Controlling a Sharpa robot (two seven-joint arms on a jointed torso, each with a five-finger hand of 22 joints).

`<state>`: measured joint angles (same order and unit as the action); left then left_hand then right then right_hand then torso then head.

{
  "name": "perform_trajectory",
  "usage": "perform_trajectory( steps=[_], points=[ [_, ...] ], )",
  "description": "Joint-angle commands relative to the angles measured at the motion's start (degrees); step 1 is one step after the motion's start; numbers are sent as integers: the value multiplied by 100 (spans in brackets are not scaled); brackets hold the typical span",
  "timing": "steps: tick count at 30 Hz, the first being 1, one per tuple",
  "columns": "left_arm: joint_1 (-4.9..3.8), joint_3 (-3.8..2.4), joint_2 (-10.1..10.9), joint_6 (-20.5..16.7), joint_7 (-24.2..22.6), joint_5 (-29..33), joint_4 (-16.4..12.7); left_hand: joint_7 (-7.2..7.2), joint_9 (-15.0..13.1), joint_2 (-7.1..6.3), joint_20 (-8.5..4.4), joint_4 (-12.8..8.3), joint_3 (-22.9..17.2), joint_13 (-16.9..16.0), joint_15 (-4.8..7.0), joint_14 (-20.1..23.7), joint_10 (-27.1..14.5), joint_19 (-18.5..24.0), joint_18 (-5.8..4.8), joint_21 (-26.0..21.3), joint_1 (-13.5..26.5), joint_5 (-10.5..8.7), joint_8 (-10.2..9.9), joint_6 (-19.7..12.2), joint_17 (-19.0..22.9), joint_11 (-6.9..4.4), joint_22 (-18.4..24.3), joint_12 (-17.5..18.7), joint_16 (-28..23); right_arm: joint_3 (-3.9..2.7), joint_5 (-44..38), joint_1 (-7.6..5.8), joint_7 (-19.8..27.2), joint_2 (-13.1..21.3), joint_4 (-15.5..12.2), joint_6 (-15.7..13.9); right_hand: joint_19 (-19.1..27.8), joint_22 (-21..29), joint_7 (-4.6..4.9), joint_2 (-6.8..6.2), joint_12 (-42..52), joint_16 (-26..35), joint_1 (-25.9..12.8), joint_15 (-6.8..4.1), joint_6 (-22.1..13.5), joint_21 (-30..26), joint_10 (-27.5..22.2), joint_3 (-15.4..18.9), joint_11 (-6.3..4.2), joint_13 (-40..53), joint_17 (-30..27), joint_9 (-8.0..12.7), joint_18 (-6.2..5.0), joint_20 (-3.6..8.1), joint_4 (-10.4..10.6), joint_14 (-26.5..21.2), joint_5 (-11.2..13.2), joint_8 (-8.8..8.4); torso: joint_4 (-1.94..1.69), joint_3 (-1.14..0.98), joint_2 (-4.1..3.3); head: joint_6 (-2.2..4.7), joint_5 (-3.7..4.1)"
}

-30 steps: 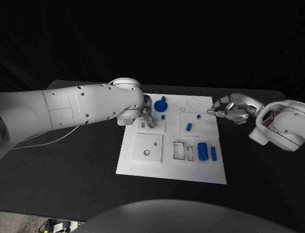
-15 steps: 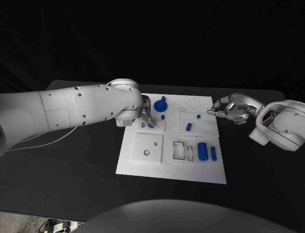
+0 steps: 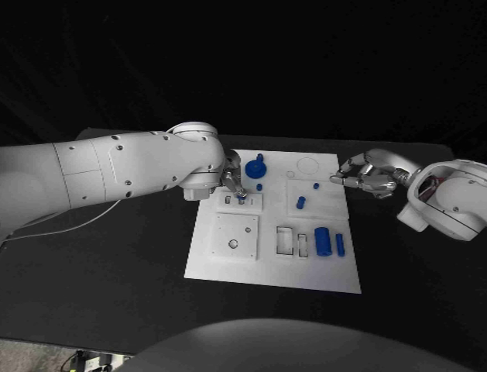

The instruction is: Assemble the parts on the task board

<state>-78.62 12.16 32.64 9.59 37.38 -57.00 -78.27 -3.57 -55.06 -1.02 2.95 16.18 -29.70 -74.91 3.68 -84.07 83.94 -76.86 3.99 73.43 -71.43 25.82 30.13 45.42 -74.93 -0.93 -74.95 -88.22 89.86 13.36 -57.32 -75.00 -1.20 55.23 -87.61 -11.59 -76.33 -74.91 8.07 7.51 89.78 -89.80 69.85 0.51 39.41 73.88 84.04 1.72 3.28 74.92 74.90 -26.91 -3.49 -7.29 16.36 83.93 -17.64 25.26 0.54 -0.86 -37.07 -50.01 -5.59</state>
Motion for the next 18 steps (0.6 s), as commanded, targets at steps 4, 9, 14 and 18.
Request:
perform_trajectory(
  steps=[4,9,14,18],
  points=[
    [-25,-6,12,132,-113,-140,-66,32,-12,-77,1,-787,-751,-1345,-17,-593,478,-37,52,51,-26,91,954,1,-1507,0,-479,-44,14,1,-14,7,-15,4,-3,89,45,-909,4,-3,22,-20,75,35,-18,-37,596,-26,56,1508,1510,9,-97,6,-11,607,-6,-35,-2,1,-5,1,1],
    [-105,-6,-34,585,-67,-465,-33,48,-7,-120,-6,-822,-727,-1393,-7,-593,517,-69,43,89,-40,163,981,38,-1507,-13,-513,-85,14,1,-3,8,-26,0,-2,101,54,-906,5,-2,22,-20,76,36,-18,-47,596,-26,57,1508,1510,9,-99,5,-11,607,-5,-35,-2,1,-4,1,-3],
    [-194,-6,-120,963,-36,-932,36,55,0,-139,-12,-840,-721,-1471,1,-593,577,-113,30,141,-47,191,989,59,-1507,-21,-550,-148,14,1,-1,8,-33,-9,6,113,65,-901,5,-1,22,-20,77,36,-17,-61,596,-27,57,1508,1510,10,-103,5,-10,607,-5,-36,1,1,-2,1,-25],
    [-238,-8,-242,1302,-7,-1226,148,63,3,-158,-21,-856,-723,-1509,9,-593,606,-180,9,221,-48,239,1006,83,-1507,-30,-609,-178,14,1,1,9,-33,-22,12,123,65,-901,5,-1,22,-20,77,36,-17,-61,596,-27,57,1508,1510,10,-103,5,-10,607,-5,-36,2,3,-6,1,-37]
  ],
)
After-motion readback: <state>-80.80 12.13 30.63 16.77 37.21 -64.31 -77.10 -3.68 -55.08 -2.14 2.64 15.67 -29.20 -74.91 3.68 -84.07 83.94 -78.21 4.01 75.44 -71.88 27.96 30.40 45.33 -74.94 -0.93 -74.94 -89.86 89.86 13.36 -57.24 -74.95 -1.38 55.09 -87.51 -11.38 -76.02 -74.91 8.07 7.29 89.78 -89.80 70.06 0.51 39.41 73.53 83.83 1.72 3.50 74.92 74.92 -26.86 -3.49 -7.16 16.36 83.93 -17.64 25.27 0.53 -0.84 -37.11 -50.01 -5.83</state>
